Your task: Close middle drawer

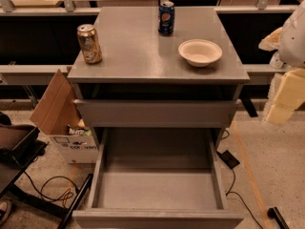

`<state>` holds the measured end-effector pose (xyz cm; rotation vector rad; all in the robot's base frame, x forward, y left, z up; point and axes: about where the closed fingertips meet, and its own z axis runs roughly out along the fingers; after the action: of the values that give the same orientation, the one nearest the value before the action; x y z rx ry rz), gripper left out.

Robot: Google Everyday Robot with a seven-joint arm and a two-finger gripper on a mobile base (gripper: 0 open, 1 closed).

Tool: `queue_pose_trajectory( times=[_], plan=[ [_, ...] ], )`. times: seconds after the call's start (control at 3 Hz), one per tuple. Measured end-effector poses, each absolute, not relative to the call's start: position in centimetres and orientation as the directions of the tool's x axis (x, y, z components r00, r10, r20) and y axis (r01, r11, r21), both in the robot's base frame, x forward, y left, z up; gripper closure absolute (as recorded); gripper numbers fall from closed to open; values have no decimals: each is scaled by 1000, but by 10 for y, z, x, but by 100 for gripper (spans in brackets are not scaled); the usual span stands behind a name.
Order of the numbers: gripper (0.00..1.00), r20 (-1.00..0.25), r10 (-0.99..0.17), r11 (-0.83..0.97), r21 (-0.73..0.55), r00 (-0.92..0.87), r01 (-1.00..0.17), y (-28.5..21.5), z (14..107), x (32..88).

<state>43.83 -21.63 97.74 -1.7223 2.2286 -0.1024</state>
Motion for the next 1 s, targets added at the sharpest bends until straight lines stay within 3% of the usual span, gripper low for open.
queue_pose_trajectory(
  times=[1.0],
  plan=[
    [0, -254, -939, 301, -285, -231, -910, -216, 941, 419]
  ],
)
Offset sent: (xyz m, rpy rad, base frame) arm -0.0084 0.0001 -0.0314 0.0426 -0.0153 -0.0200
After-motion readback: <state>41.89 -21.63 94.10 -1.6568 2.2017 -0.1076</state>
